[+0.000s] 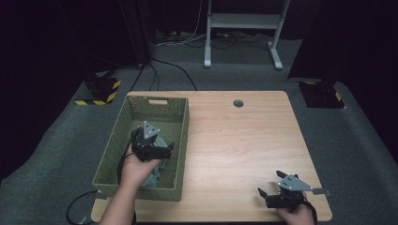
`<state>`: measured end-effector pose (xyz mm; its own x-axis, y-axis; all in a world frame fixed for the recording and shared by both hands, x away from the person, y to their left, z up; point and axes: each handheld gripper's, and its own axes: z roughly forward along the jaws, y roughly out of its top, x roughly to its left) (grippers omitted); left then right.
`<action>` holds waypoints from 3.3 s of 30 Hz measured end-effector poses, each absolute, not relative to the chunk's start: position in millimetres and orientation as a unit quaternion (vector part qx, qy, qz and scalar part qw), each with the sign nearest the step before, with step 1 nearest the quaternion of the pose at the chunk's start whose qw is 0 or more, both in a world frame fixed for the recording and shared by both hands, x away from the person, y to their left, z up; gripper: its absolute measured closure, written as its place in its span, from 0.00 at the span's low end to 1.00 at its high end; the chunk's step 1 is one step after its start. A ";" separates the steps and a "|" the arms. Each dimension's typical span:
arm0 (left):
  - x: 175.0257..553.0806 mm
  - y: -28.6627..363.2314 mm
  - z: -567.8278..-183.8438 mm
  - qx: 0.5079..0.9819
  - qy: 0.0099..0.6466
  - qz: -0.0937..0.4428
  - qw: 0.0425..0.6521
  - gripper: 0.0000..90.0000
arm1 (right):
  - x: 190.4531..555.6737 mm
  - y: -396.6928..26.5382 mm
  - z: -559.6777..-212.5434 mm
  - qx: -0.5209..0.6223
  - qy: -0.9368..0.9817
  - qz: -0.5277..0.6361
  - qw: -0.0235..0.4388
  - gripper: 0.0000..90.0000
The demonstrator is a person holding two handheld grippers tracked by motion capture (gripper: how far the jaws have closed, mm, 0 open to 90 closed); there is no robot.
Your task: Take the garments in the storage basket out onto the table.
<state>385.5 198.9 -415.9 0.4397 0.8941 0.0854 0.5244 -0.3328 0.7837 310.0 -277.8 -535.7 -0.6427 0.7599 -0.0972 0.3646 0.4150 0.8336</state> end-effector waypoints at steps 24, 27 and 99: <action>404.1 238.3 -432.9 0.768 0.510 0.232 0.310 0.02 | 310.7 -278.1 -535.8 0.351 0.805 0.414 0.239 0.02; 407.3 241.6 -435.2 0.767 0.517 0.222 0.308 0.02 | 310.6 -278.2 -535.7 0.351 0.805 0.415 0.239 0.02; 423.2 250.1 -491.3 0.795 0.548 0.073 0.249 0.13 | 311.6 -279.9 -535.5 0.356 0.799 0.423 0.235 0.02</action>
<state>423.2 250.1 -491.3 0.3894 0.9078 -0.1560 0.8349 -0.2763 0.4760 311.6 -279.9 -535.5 -0.6359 0.7683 -0.0735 0.3712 0.3879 0.8436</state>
